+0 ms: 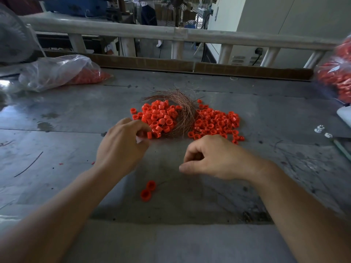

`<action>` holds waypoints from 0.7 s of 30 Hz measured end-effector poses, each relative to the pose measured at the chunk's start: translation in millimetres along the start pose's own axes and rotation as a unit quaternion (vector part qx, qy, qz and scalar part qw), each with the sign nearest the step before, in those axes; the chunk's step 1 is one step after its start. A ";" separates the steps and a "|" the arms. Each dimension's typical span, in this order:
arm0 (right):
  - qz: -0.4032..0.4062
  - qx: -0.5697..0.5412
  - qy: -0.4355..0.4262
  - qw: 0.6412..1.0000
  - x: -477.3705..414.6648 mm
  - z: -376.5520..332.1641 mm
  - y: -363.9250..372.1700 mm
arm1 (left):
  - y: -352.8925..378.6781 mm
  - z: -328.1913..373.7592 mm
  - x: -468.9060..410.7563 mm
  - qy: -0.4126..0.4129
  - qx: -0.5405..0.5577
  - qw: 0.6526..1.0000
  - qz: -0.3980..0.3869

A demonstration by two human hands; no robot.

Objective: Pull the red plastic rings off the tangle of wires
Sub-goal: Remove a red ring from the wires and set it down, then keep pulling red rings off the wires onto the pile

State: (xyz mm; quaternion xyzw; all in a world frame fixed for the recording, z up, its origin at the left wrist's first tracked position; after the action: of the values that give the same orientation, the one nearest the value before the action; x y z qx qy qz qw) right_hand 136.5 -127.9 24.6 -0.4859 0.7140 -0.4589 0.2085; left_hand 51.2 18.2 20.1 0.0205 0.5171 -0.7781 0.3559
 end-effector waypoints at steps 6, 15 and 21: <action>0.061 -0.008 0.016 0.998 -1.3 10.3 -11.8 | 13.8 -3.1 -6.0 -0.016 -0.030 0.999 -0.029; 0.140 -0.044 0.021 0.989 -8.2 19.9 -18.5 | 6.2 -2.9 -3.9 -0.043 0.030 0.998 -0.021; 0.132 -0.037 0.017 0.990 -15.9 21.7 -8.0 | -1.4 12.1 4.9 -0.023 0.120 0.992 -0.018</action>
State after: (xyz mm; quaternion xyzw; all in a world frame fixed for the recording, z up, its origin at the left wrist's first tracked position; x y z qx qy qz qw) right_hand 163.7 -124.4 18.4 -0.3867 0.7919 -0.4090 0.2369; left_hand 50.8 6.0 24.8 0.0363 0.4124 -0.8409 0.3487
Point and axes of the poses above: each hand's wrist, its own x-axis away from the middle knuckle, its own y-axis out of the palm, z = x × y, the point moved 7 cm from there along -x, towards the middle knuckle, and after that the axes turned 3 degrees about y, right-handed, at the moved point
